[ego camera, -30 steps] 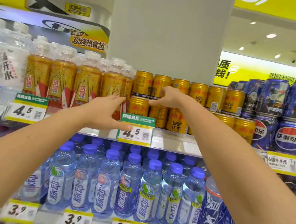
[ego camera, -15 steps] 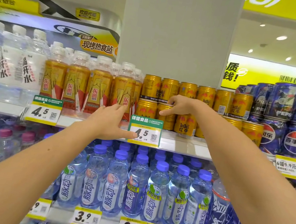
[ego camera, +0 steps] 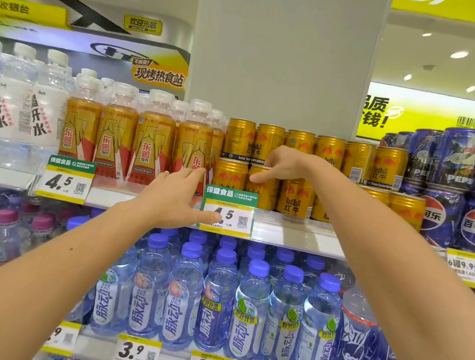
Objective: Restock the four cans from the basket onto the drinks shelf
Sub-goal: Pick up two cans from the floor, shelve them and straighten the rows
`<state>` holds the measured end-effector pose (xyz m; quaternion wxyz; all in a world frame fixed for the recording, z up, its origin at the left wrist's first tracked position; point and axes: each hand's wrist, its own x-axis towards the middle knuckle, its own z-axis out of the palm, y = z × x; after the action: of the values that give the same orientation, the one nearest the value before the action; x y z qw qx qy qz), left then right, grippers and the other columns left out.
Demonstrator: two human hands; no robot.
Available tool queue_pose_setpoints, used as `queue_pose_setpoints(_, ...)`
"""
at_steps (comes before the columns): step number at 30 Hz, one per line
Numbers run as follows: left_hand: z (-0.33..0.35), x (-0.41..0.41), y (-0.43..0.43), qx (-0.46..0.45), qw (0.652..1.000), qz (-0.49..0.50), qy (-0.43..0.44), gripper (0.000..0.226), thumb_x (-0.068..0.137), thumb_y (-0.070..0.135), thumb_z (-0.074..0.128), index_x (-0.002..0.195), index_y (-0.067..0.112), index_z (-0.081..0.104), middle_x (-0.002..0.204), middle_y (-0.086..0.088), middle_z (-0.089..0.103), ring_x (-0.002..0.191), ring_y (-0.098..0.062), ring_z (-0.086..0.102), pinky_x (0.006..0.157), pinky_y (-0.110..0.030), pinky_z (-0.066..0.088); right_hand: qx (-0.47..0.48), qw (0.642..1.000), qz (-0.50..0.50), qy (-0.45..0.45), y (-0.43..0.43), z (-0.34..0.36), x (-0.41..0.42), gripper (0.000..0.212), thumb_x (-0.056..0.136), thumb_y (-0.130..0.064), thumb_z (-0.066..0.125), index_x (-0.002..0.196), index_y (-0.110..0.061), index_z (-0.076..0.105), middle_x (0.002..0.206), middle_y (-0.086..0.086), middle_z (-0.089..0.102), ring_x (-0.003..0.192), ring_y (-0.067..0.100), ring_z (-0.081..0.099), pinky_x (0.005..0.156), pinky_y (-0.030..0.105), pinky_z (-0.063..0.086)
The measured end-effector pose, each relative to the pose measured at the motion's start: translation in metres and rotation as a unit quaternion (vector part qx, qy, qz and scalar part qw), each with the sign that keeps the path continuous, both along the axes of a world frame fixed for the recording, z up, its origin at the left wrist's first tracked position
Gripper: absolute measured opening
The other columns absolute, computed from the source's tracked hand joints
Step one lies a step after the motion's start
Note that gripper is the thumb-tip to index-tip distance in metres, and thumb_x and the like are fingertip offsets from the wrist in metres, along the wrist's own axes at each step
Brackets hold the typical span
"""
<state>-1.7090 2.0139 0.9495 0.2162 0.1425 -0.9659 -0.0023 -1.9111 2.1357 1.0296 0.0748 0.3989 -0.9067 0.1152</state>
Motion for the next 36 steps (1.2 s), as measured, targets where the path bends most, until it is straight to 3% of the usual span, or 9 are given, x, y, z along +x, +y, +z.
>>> queue_pose_setpoints(8,-0.002,-0.008,0.006,0.010,1.000,0.000,0.002,0.101,0.075,0.066,0.055,0.150,0.014,0.011,0.156,-0.007,0.026,0.141,-0.025,0.030,0.117,-0.048,0.020,0.010,0.991,0.086,-0.099,0.017,0.007,0.000,0.066,0.086,-0.037,0.063,0.144,-0.021,0.035,0.153,0.000,0.034,0.141,0.023,0.030,0.114,0.042,0.025)
queue_pose_setpoints(13,-0.001,-0.011,0.012,0.006,1.000,0.002,0.001,0.102,0.076,0.066,0.055,0.150,0.014,0.010,0.156,-0.006,0.025,0.142,-0.025,0.029,0.117,-0.047,0.020,0.026,0.989,0.093,-0.110,0.015,0.007,0.000,0.069,0.087,-0.037,0.062,0.147,-0.023,0.031,0.155,-0.001,0.029,0.144,0.022,0.025,0.115,0.043,0.022)
queue_pose_setpoints(17,0.001,-0.013,0.018,0.011,1.000,0.001,0.000,0.101,0.076,0.065,0.055,0.150,0.013,0.011,0.156,-0.007,0.026,0.142,-0.024,0.029,0.118,-0.045,0.021,-0.046,0.989,0.097,-0.105,0.028,0.010,-0.001,0.070,0.083,-0.047,0.062,0.143,-0.020,0.037,0.150,0.003,0.039,0.139,0.024,0.035,0.115,0.042,0.028)
queue_pose_setpoints(25,0.003,-0.031,0.053,0.001,0.999,-0.035,-0.007,0.100,0.077,0.065,0.053,0.150,0.011,0.011,0.156,-0.009,0.024,0.141,-0.027,0.030,0.116,-0.045,0.026,-0.139,0.988,0.016,-0.068,0.132,0.025,-0.020,0.060,0.089,-0.040,0.058,0.138,-0.009,0.044,0.144,0.011,0.046,0.131,0.025,0.044,0.099,0.030,0.035)
queue_pose_setpoints(31,0.004,-0.057,0.089,-0.007,0.997,-0.078,-0.007,0.102,0.075,0.066,0.053,0.151,0.013,0.011,0.158,-0.008,0.022,0.143,-0.025,0.027,0.118,-0.044,0.023,-0.128,0.988,-0.057,-0.062,0.204,0.017,-0.039,0.059,0.089,-0.039,0.058,0.138,-0.009,0.044,0.145,0.010,0.045,0.132,0.027,0.043,0.107,0.038,0.035)
queue_pose_setpoints(36,0.006,-0.069,0.106,-0.015,0.997,-0.080,0.002,0.101,0.076,0.066,0.053,0.150,0.013,0.010,0.158,-0.007,0.020,0.144,-0.024,0.026,0.118,-0.044,0.022,-0.063,0.991,-0.110,-0.044,0.227,0.002,-0.053,0.069,0.087,-0.047,0.058,0.143,-0.012,0.038,0.150,0.008,0.038,0.136,0.027,0.039,0.110,0.041,0.033)
